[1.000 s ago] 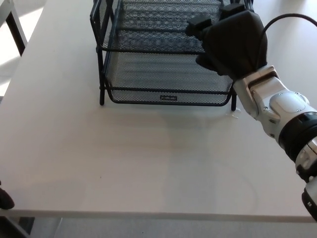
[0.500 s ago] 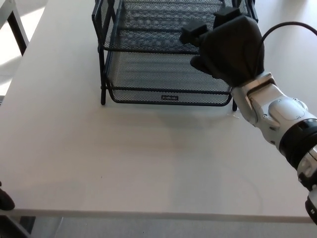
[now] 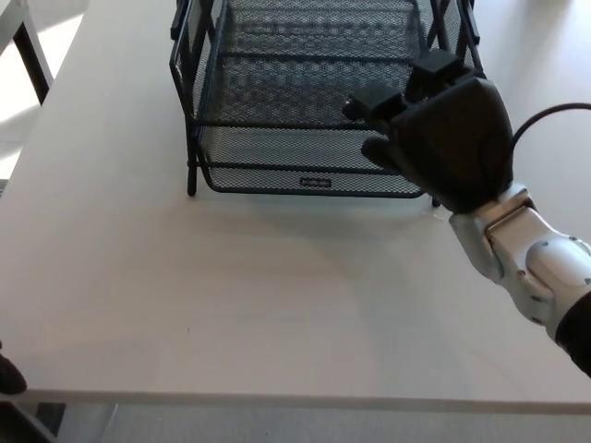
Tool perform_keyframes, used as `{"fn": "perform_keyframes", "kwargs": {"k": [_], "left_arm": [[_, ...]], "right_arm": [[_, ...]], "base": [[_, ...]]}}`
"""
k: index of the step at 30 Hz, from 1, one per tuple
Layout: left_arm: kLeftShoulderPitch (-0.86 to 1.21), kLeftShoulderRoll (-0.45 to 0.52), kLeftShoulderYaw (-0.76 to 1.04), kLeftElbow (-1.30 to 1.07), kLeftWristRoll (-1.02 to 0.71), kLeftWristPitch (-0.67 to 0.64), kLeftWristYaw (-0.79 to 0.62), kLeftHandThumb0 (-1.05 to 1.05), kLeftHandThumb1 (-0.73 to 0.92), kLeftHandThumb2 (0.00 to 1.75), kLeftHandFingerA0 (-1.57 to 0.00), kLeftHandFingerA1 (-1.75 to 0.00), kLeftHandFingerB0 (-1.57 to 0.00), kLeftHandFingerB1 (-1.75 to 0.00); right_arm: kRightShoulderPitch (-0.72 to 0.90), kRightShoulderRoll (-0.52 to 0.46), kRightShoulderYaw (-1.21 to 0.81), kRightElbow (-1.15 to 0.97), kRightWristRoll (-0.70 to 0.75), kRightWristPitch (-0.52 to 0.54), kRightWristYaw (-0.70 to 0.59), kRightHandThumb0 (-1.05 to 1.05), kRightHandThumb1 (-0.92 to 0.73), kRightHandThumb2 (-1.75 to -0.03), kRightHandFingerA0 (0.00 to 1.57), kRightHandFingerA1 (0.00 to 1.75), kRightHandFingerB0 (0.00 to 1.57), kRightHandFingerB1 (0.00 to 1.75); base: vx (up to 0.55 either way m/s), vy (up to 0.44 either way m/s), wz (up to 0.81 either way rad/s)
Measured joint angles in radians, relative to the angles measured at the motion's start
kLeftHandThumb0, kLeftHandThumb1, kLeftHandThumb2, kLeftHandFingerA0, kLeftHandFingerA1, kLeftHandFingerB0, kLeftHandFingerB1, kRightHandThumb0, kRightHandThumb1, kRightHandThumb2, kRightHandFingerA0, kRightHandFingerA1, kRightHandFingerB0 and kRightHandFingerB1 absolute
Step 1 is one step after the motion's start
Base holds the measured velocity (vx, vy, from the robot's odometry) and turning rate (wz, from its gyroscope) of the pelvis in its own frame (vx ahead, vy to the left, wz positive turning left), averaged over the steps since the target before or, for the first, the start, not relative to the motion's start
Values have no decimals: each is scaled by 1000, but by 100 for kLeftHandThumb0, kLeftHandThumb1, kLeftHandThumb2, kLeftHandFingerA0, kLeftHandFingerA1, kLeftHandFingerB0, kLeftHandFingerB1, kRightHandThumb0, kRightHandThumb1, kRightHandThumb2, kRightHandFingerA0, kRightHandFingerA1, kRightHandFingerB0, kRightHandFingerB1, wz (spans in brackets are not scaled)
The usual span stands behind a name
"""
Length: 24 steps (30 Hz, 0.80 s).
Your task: The robot uses its right hand to grab the drawer kept on the middle of the desk and pull it out towards the robot
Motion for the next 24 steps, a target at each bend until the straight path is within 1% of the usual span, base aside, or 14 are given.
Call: {"fn": "perform_keyframes", "kwargs": {"k": [2,4,7,11,15,16,20,23,24], "left_arm": [[1,0,1,1,0,-1,0,-30,59,58,-80,-85,-75,-57],[3,0,1,3,0,-1,0,-32,60,58,-81,-88,-75,-58],[5,0,2,3,0,-3,0,-34,61,58,-79,-88,-74,-58],[8,0,2,-2,0,-2,0,-32,60,58,-79,-87,-75,-57],[8,0,2,-2,0,-3,0,-32,60,57,-79,-86,-74,-58],[10,0,2,-2,1,-3,0,-30,59,57,-80,-89,-75,-58],[17,-2,3,0,0,-4,0,-33,60,57,-81,-92,-76,-60],[18,-2,3,1,0,-10,0,-33,61,58,-79,-88,-75,-58],[18,-2,3,1,1,-11,0,-31,59,58,-80,-87,-76,-57]], "right_arm": [[30,-15,-3,-51,-8,7,2,-45,-47,-56,103,90,100,60],[65,-35,-9,-109,-22,15,3,-46,-49,-55,100,97,98,65],[113,-53,-23,-179,-34,21,12,-45,-49,-55,100,96,98,67],[161,-77,-44,-252,-43,21,32,-45,-47,-55,100,96,98,63],[192,-82,-64,-293,-53,24,48,-48,-45,-56,103,96,99,64],[197,-82,-67,-300,-57,25,51,-48,-44,-56,104,96,101,64],[207,-80,-74,-315,-74,34,56,-46,-46,-54,104,96,102,65],[211,-76,-75,-316,-84,39,54,-47,-45,-57,103,96,100,64],[215,-74,-77,-319,-88,42,54,-45,-48,-55,102,94,101,65]], "base": [[0,0,0],[0,0,0],[0,0,0],[0,0,0],[0,0,0],[0,0,0],[0,0,0],[0,0,0],[0,0,0]]}}
